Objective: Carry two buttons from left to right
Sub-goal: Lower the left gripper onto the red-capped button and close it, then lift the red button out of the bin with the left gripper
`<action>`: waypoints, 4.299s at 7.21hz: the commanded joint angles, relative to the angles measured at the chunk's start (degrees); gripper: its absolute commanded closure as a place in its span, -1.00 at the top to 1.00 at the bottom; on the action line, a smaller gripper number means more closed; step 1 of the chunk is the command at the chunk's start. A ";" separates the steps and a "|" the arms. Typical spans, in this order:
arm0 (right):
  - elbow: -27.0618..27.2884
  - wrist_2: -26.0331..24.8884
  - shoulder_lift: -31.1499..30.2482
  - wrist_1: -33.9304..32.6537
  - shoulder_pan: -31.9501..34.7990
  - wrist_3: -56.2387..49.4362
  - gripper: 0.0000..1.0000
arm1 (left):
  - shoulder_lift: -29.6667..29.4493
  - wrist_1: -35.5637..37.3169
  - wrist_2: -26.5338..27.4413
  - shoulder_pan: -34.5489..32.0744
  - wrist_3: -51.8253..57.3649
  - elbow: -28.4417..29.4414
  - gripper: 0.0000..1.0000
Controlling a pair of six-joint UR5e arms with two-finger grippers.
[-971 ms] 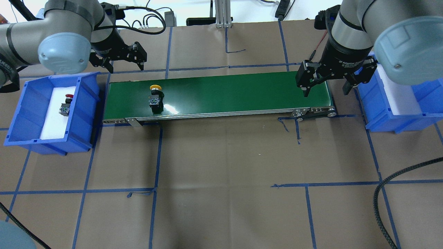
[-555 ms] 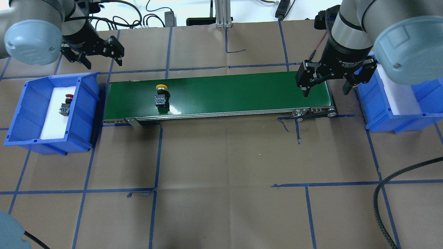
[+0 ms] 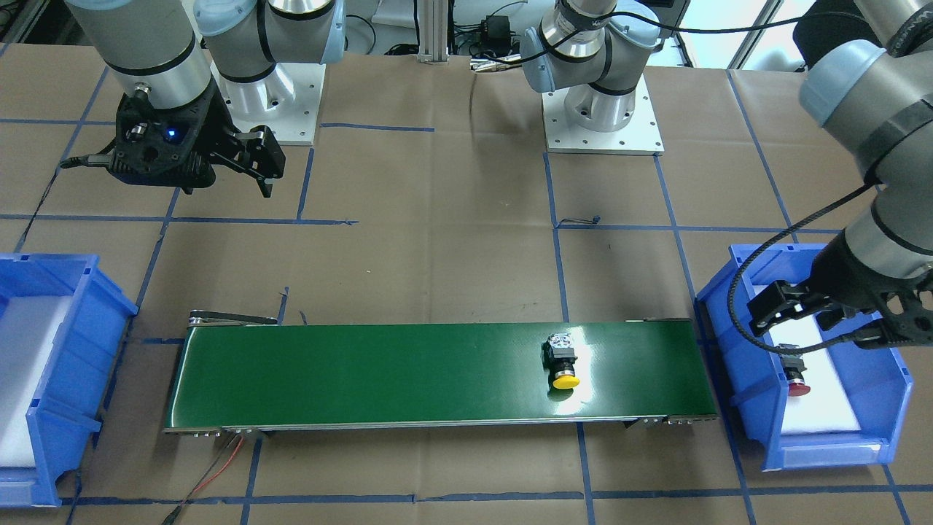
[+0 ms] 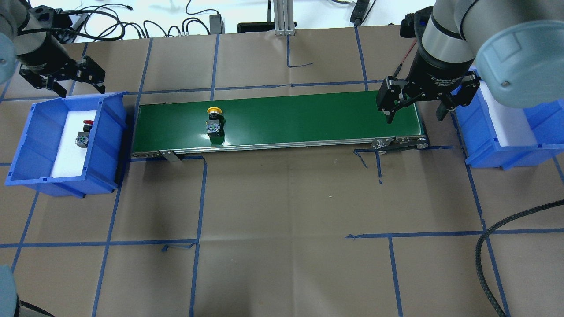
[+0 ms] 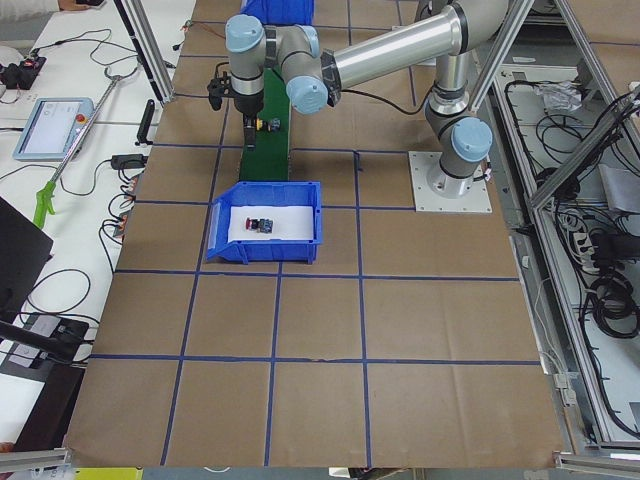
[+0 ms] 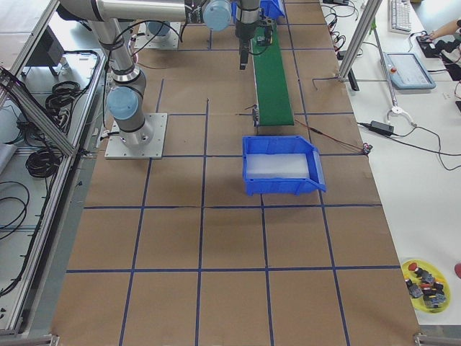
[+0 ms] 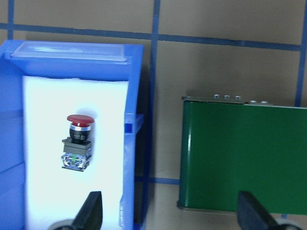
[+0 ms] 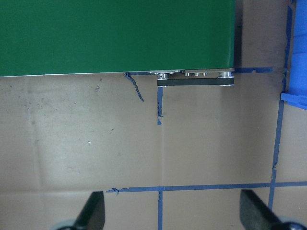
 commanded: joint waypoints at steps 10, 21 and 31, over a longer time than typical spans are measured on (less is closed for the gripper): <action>0.35 0.00 0.00 -0.09 -0.09 -0.09 1.00 | -10.16 19.10 -2.55 9.19 17.73 -9.56 0.98; 0.61 0.00 0.08 -0.09 -0.09 -0.09 1.00 | -12.80 22.22 -3.42 8.75 17.91 -8.55 -0.90; 0.61 0.08 1.23 0.00 -0.09 0.00 1.00 | -5.42 -12.67 -1.50 6.49 13.53 13.44 -1.00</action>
